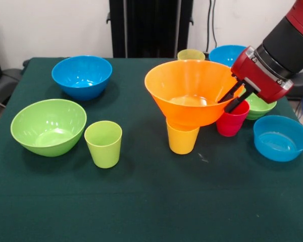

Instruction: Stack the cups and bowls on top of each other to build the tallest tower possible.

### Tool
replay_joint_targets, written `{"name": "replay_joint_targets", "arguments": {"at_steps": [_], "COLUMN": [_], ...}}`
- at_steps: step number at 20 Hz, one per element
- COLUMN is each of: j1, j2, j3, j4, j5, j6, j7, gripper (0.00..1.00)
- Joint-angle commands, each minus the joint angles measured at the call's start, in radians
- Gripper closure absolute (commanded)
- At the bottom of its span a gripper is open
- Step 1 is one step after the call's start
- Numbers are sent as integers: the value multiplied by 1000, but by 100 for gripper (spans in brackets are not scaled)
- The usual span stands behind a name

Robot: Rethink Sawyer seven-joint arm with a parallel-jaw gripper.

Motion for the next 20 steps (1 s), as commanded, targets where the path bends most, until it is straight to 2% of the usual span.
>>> {"name": "replay_joint_targets", "arguments": {"at_steps": [1, 7, 20], "j1": [-27, -32, -22], "j2": [2, -15, 34], "j3": [95, 90, 67], "j4": [72, 54, 39], "j5": [-74, -75, -97], "j6": [-27, 24, 5], "j7": [36, 15, 42], "gripper": [100, 100, 100]}}
